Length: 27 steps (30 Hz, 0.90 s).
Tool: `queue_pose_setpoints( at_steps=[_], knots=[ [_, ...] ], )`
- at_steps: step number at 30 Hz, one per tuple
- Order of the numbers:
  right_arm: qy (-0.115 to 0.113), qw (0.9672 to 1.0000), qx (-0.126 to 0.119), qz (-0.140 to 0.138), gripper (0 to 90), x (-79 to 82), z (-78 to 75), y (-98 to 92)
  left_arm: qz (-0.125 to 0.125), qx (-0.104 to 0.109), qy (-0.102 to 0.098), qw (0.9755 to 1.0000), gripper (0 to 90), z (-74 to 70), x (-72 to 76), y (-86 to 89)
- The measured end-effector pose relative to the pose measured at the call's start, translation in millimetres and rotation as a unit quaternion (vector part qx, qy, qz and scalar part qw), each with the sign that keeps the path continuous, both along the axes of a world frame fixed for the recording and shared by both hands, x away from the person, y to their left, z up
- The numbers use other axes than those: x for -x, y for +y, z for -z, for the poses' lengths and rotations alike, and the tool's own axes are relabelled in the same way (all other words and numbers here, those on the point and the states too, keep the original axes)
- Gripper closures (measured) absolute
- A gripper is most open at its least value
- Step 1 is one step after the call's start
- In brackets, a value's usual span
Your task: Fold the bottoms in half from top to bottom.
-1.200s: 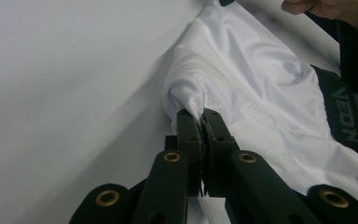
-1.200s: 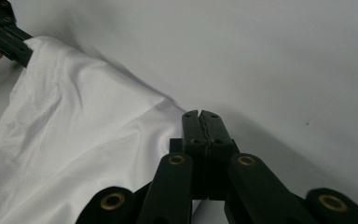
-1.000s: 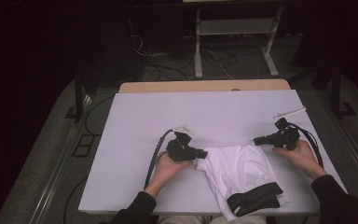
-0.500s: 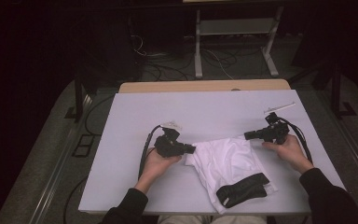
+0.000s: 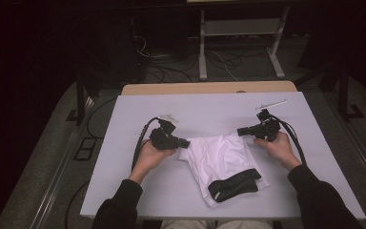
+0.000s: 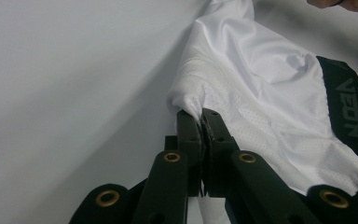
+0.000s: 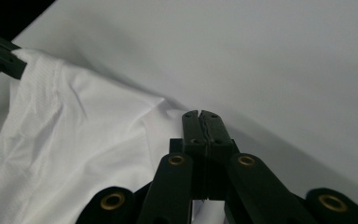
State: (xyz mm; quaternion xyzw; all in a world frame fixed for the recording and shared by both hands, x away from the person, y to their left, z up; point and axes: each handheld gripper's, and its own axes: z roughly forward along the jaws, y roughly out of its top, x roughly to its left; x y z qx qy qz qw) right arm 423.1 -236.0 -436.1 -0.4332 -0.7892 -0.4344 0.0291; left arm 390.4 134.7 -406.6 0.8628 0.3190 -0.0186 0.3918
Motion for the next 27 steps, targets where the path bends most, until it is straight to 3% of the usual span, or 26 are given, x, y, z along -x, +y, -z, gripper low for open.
queue_pose_setpoints(
  at_steps=[3, 6, 14, 19, 21, 23, 27],
  knots=[
    [-0.006, 0.9998, -0.009, 0.015, 88.3, -2.6, -0.3, 6.5, -0.011, 0.01, -0.001, 0.9999, 86.8, -1.7, -11.0, 7.6],
    [-0.01, 0.9995, -0.011, 0.028, 88.3, -6.6, -0.4, 10.4, -0.022, 0.001, 0.002, 0.9997, 86.8, -0.1, -23.3, 14.1],
    [-0.022, 0.9985, -0.014, 0.049, 88.3, -17.6, -1.8, 15.9, -0.048, 0.008, 0.001, 0.9988, 86.7, -1.5, -48.2, 21.8],
    [-0.03, 0.9976, -0.006, 0.063, 88.3, -26.7, -3.8, 15.7, -0.061, 0.017, 0.002, 0.998, 86.7, -0.4, -61.3, 20.2],
    [-0.05, 0.9968, 0.012, 0.061, 88.2, -28.4, -6.7, 15.7, -0.065, 0.017, 0.001, 0.9978, 86.7, 0.5, -65.7, 19.7],
    [-0.048, 0.9967, -0.002, 0.066, 88.3, -32.1, -7.8, 13.5, -0.076, 0.018, -0.002, 0.9969, 86.7, 0.9, -69.3, 20.1],
    [-0.045, 0.9959, -0.008, 0.079, 88.3, -39.1, -8.3, 11.0, -0.096, 0.019, -0.01, 0.9951, 86.7, 1.5, -75.5, 23.2]
  ],
)
